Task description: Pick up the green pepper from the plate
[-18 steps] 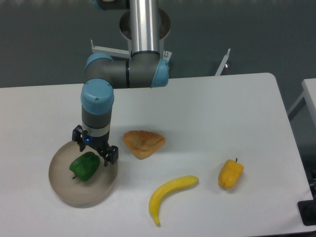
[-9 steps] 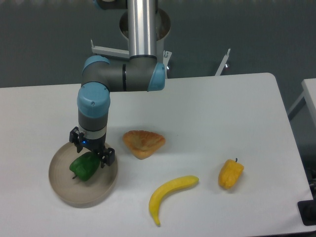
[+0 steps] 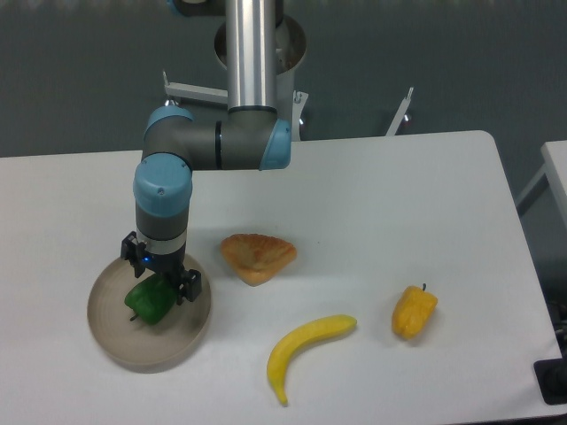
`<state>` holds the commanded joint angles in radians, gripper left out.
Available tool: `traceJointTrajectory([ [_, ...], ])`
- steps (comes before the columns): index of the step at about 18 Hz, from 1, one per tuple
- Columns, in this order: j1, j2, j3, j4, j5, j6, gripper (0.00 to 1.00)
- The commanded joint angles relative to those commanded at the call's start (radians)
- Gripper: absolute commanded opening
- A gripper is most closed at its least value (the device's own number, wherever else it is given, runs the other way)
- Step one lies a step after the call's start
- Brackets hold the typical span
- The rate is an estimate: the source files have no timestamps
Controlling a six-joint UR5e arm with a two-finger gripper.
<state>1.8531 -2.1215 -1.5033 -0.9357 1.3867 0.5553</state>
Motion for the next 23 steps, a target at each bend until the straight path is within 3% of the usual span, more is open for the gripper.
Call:
traceJointTrajectory([
  [1, 0.000, -0.002, 0.002, 0.000, -0.002, 0.003, 1.00],
  [2, 0.000, -0.002, 0.002, 0.000, -0.002, 0.005, 0.90],
  [4, 0.000, -0.002, 0.002, 0.000, -0.002, 0.005, 0.55],
  [5, 0.000, -0.002, 0.002, 0.000, -0.002, 0.008, 0.43],
  [6, 0.000, -0.002, 0.002, 0.000, -0.003, 0.009, 0.34],
  [8, 0.000, 0.000, 0.002, 0.000, -0.003, 0.011, 0.26],
  [16, 0.021, 0.035, 0.015, -0.006, 0.001, 0.063, 0.25],
  [23, 0.195, 0.104, 0.021, -0.017, 0.005, 0.234, 0.25],
])
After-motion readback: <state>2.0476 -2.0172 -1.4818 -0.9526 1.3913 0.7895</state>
